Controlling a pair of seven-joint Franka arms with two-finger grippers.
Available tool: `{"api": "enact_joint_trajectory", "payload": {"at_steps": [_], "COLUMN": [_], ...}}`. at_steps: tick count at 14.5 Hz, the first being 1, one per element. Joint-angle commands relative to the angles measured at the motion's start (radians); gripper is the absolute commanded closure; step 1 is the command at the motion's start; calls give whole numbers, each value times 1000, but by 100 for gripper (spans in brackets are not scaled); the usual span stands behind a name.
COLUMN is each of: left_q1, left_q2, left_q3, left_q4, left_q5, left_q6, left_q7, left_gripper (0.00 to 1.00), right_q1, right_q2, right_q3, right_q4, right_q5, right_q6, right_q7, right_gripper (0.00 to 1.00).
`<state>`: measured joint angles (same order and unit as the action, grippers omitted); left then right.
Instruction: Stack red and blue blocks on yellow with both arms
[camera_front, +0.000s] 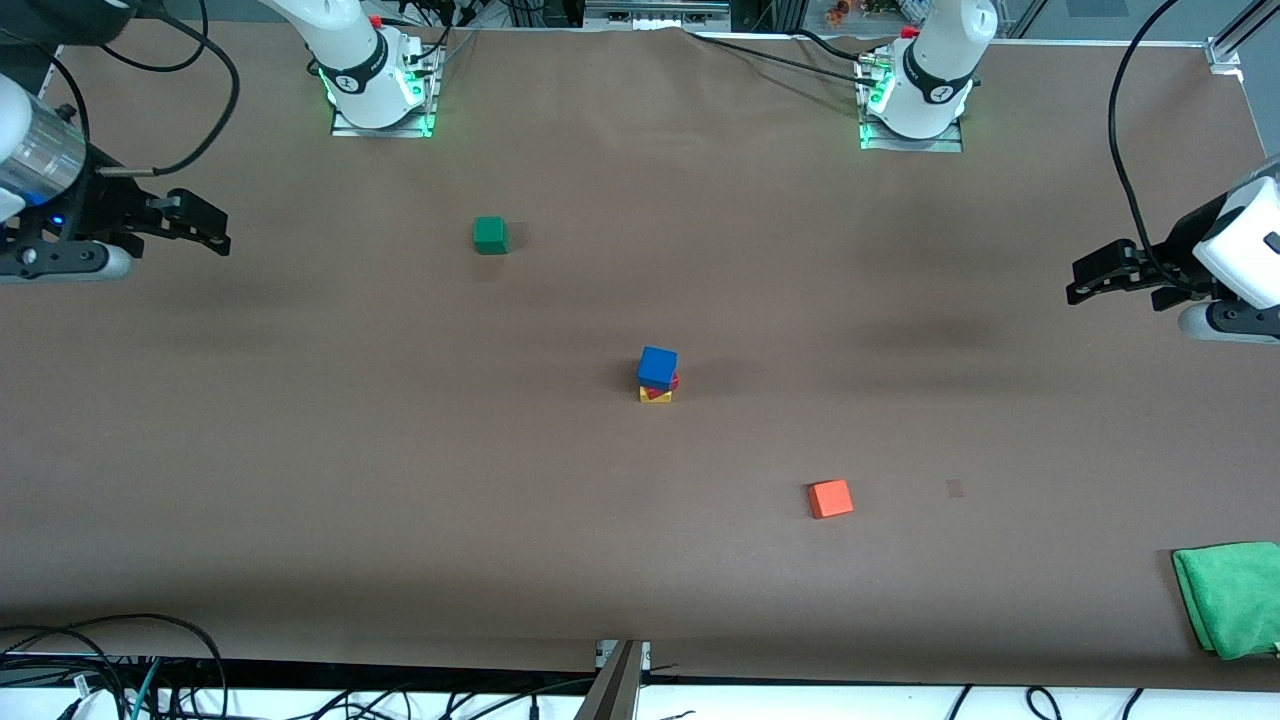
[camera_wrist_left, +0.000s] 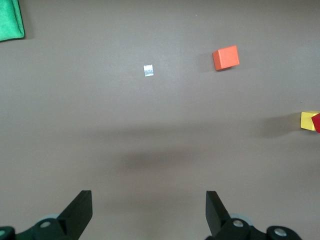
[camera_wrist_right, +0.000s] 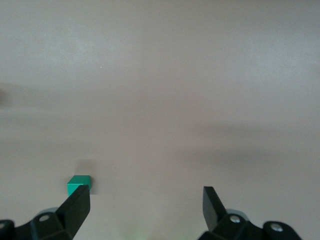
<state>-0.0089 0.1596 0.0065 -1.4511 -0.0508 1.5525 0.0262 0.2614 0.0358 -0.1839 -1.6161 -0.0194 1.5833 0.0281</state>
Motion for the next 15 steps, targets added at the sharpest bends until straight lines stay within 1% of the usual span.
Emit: {"api": "enact_joint_trajectory", "payload": {"at_steps": [1, 6, 9, 15], "left_q1": [1, 6, 6, 4], "left_q2": [-8, -6, -6, -8], "left_q3": [4, 6, 12, 12], "left_q4": [-2, -2, -2, 0], "left_q5": [-15, -12, -7, -9], "left_q6": [-2, 0, -2, -2], "left_q7": [24, 29, 80, 77], "left_gripper": [0, 0, 0, 0], "right_q1": [5, 4, 4, 6], "right_q2": [4, 4, 4, 4], "right_q3": [-2, -2, -2, -2], "right_q4": [22, 18, 13, 13], "right_q5": [-19, -19, -17, -17], "right_q6": [-3, 6, 32, 34], "right_q7": [1, 7, 7, 7], "right_gripper": [0, 0, 0, 0]}}
